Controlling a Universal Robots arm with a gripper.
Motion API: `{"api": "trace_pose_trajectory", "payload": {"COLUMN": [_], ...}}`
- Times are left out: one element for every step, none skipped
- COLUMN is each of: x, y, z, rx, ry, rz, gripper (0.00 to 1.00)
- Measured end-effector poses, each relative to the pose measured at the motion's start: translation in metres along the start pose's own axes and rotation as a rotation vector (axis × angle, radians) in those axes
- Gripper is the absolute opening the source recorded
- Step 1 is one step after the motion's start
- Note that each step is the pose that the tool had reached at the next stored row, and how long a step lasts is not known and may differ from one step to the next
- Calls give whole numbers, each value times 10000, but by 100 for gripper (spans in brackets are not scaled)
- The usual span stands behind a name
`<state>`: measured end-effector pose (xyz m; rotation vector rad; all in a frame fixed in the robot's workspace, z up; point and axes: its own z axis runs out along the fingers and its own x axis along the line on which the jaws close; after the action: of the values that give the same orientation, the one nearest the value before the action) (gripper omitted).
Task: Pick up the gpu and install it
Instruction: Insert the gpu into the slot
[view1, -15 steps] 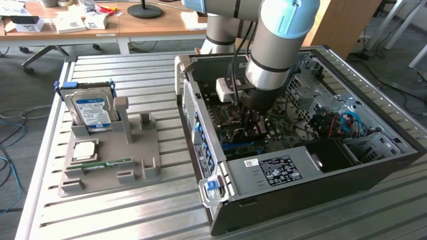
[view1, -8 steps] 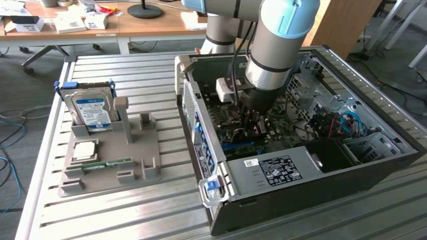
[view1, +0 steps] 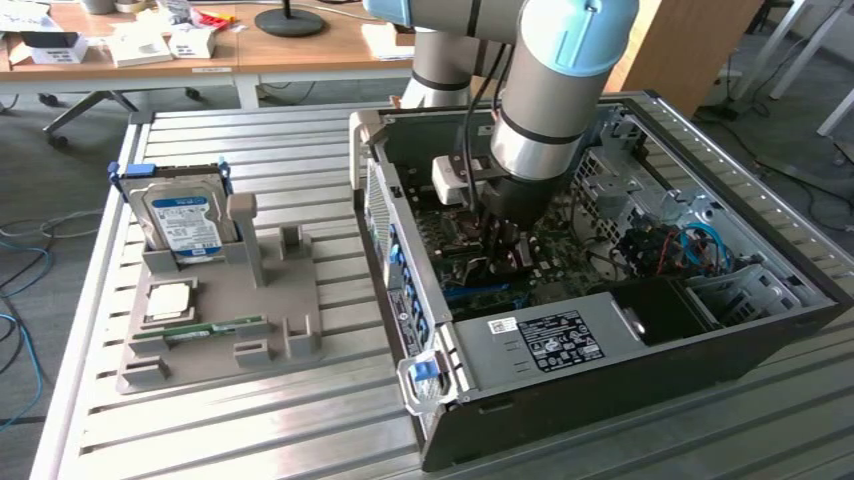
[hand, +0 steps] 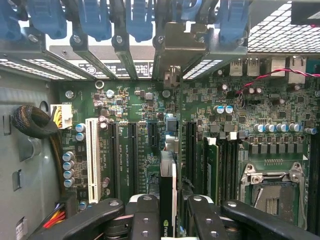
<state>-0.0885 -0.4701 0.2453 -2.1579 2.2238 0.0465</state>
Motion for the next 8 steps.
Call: {"api": "trace_pose_trajectory", "payload": {"x": [0, 0, 0, 0, 0, 0, -1, -1], "y": [0, 0, 1, 1, 1, 1, 1, 1], "z": [2, 4, 7, 10, 12, 14, 18, 19], "rx": [-1, -1, -2, -2, -2, -1, 4, 4], "ry": [1, 2, 3, 3, 2, 1, -12, -10], "rz": [0, 0, 0, 1, 0, 0, -1, 0], "gripper": [26, 26, 26, 26, 26, 26, 26, 26]}}
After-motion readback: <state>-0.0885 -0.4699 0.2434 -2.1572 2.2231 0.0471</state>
